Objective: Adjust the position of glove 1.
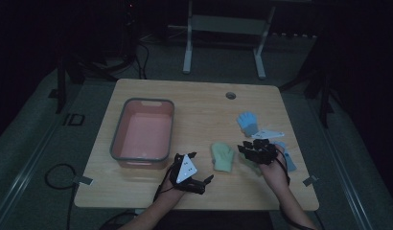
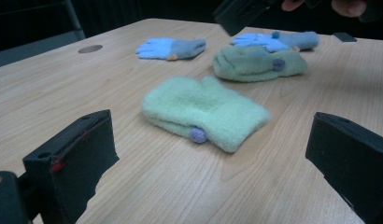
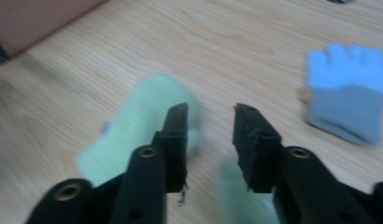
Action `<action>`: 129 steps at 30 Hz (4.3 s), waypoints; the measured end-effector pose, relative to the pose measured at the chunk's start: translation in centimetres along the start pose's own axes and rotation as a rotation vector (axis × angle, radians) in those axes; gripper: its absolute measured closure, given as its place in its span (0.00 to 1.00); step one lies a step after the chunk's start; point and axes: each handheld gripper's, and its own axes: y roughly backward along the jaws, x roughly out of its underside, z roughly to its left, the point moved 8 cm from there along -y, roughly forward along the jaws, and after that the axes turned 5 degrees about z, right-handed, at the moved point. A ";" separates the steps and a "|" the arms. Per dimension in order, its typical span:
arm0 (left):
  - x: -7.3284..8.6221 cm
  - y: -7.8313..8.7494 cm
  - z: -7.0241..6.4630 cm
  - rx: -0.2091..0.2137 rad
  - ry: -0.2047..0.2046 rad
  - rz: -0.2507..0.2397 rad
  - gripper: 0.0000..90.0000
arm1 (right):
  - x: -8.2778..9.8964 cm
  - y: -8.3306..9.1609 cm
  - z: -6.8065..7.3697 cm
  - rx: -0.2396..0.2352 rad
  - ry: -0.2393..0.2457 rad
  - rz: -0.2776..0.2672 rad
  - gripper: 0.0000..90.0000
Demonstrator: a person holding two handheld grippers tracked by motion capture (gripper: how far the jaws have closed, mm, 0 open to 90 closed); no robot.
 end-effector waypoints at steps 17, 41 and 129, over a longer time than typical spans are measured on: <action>0.0 0.0 0.0 0.000 0.001 0.002 0.02 | 5.0 0.6 -4.7 -0.077 0.034 0.064 0.72; 0.0 0.0 -0.1 -0.010 -0.007 -0.001 0.02 | 6.1 -1.6 -4.1 -0.011 -0.008 0.155 0.93; 0.0 0.0 -0.1 -0.005 -0.004 -0.004 0.02 | 6.8 0.2 -4.7 0.141 -0.100 0.098 0.95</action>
